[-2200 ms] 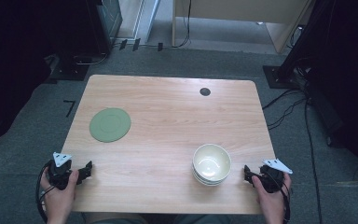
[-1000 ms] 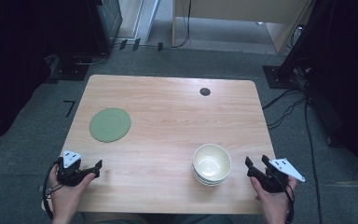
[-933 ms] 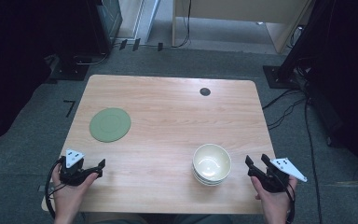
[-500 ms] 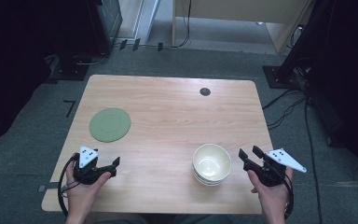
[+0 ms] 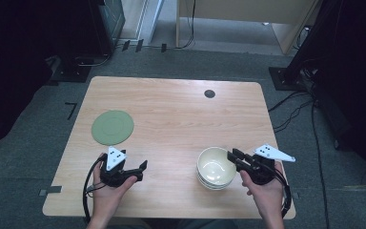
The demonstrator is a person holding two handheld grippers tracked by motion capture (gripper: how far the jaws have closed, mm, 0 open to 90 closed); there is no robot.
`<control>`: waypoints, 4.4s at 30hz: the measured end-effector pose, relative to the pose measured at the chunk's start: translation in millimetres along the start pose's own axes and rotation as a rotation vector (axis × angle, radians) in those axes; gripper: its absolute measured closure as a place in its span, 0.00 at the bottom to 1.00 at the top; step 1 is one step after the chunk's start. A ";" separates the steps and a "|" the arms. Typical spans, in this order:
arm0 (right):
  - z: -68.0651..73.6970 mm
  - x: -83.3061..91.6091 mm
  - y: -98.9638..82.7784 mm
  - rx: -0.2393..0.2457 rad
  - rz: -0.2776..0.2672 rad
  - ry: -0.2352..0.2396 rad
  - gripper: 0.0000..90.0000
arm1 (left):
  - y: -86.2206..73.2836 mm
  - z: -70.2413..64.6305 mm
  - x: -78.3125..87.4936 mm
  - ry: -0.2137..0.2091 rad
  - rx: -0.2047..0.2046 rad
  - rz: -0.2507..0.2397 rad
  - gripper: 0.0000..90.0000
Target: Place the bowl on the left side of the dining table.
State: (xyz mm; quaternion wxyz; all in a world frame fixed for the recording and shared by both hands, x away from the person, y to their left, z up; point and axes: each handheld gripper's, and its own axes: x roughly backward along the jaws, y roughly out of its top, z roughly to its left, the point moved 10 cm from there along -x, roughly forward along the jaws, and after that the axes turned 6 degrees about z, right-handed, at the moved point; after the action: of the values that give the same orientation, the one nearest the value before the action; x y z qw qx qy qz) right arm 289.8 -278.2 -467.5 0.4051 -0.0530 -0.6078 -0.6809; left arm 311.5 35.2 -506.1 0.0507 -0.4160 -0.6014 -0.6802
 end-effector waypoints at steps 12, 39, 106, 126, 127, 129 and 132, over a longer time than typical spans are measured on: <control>-13.2 -12.1 -18.8 -0.026 0.078 -0.124 0.67 | 6.6 -26.1 -11.2 -0.037 -0.022 0.005 0.15; -3.3 -16.5 -8.5 0.323 -0.176 -0.187 0.94 | 12.0 -37.5 -11.6 -0.073 -0.030 -0.002 0.17; 117.3 -28.3 54.6 0.417 -0.282 -0.166 0.93 | 62.9 -64.0 41.9 -0.265 0.040 -0.196 0.35; 157.4 -39.6 49.1 0.473 -0.340 -0.159 0.92 | 49.8 -52.4 27.0 -0.181 -0.012 -0.111 0.88; 158.1 -39.8 48.6 0.473 -0.344 -0.160 0.92 | 50.2 -51.1 27.4 -0.177 -0.015 -0.119 0.89; 160.9 -40.7 46.7 0.478 -0.350 -0.172 0.92 | 51.5 -47.4 28.6 -0.153 -0.024 -0.143 0.91; 163.6 -43.1 44.4 0.488 -0.356 -0.203 0.93 | 53.9 -43.9 31.3 -0.120 -0.029 -0.175 0.93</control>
State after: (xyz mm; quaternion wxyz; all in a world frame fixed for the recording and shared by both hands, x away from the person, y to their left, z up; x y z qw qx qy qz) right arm 277.2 -111.8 -415.2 0.2177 0.0854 -0.7903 -0.5664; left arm 299.7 -3.8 -441.6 -0.0512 -0.4025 -0.6275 -0.6646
